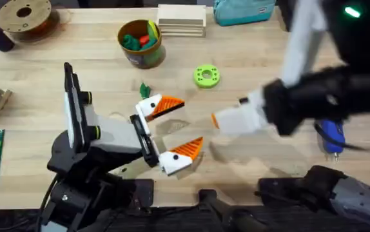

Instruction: Pick up the gripper from the table and insert it into the empty holder that is missing its gripper. Then pick up a screw, insert it into the mounting hole, and use the screwdriver to tighten it. Finally, clean up the table by picking up the vegetable and placing it into the bucket.

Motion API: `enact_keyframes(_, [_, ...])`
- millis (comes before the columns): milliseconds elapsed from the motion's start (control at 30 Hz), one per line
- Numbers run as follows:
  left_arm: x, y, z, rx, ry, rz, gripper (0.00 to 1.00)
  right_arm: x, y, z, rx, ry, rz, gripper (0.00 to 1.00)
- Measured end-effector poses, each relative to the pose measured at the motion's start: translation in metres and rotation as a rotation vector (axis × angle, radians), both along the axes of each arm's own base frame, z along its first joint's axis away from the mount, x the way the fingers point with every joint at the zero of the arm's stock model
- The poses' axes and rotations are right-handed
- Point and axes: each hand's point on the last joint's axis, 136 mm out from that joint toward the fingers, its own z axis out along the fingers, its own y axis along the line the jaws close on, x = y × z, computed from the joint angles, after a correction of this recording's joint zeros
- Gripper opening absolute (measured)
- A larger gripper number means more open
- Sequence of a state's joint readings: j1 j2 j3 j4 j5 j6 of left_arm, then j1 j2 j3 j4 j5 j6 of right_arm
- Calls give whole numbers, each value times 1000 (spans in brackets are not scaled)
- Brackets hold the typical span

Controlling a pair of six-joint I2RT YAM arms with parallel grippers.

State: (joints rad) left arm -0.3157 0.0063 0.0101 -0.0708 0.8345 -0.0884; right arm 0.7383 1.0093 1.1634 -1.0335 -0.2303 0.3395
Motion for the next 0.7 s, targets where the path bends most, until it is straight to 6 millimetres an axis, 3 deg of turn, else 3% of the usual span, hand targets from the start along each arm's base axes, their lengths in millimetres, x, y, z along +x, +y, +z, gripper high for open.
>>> enact_keyframes(67, [0,0,0,0,0,0,794,-11,-4,4,50,-16,10,879])
enact_keyframes(233, [0,0,0,2,-4,0,69,-33,-16,19,141,-62,26,880])
enact_keyframes(267, [0,0,0,2,-6,0,19,-36,-18,22,153,-71,28,880])
enact_keyframes(433, [0,0,0,2,-6,0,5,-46,-23,24,166,-59,33,880])
enact_keyframes(700, [0,0,0,2,-6,0,4,-43,-31,14,118,-36,-23,880])
